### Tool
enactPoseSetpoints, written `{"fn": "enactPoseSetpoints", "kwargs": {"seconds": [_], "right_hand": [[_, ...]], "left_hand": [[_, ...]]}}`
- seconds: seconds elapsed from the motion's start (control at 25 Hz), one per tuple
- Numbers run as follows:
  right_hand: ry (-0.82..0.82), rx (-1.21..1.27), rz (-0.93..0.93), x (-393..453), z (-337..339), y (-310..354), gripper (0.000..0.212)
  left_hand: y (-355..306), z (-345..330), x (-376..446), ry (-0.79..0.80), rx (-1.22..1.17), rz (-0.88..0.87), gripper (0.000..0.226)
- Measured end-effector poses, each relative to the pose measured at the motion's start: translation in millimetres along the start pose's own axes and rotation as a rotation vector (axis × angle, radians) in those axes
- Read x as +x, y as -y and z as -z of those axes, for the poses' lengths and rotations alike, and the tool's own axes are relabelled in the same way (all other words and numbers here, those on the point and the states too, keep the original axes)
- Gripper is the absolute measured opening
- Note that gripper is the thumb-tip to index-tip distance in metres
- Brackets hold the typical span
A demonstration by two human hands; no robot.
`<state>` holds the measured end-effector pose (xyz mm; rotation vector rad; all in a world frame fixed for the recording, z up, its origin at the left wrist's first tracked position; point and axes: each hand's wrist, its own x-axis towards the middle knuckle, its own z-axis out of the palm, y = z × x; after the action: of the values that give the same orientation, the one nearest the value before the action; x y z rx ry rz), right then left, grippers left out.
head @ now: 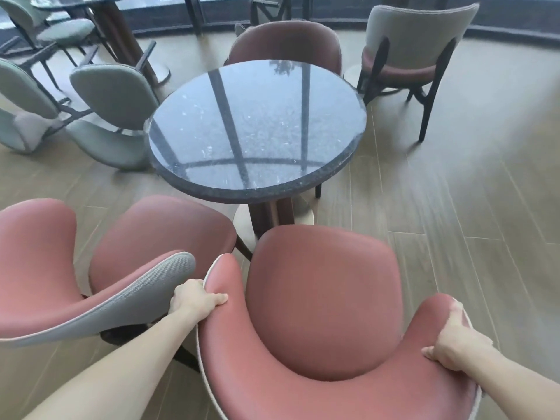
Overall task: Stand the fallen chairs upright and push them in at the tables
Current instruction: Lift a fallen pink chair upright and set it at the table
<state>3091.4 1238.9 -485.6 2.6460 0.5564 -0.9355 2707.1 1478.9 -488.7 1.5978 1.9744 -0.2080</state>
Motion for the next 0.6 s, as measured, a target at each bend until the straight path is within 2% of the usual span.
{"fn": "enactPoseSetpoints", "kwargs": {"seconds": [0.2,0.32,0.4,0.48,0.56,0.6], "right_hand": [[-0.055,-0.019,-0.053,-21,-22,10,0.128],[-0.092,0.0,-0.053,-34,-28,10,0.116],[-0.11,-0.037,-0.059,-47,-31,13,0.096],[-0.155,-0.161,0.019,-72,-39,18,0.067],[-0.242,-0.274,0.172,-105,-55,18,0.051],[-0.268,-0.24,0.288,-123,-65,18,0.05]], "left_hand": [[22,13,6,0.008,0.092,-0.07,0.038],[22,19,-11,-0.065,0.296,-0.144,0.045],[21,18,-28,-0.167,0.472,-0.292,0.048],[25,16,-53,-0.201,0.62,-0.53,0.057],[34,8,-82,-0.102,0.607,-0.758,0.057],[42,3,-98,-0.001,0.522,-0.816,0.057]]}}
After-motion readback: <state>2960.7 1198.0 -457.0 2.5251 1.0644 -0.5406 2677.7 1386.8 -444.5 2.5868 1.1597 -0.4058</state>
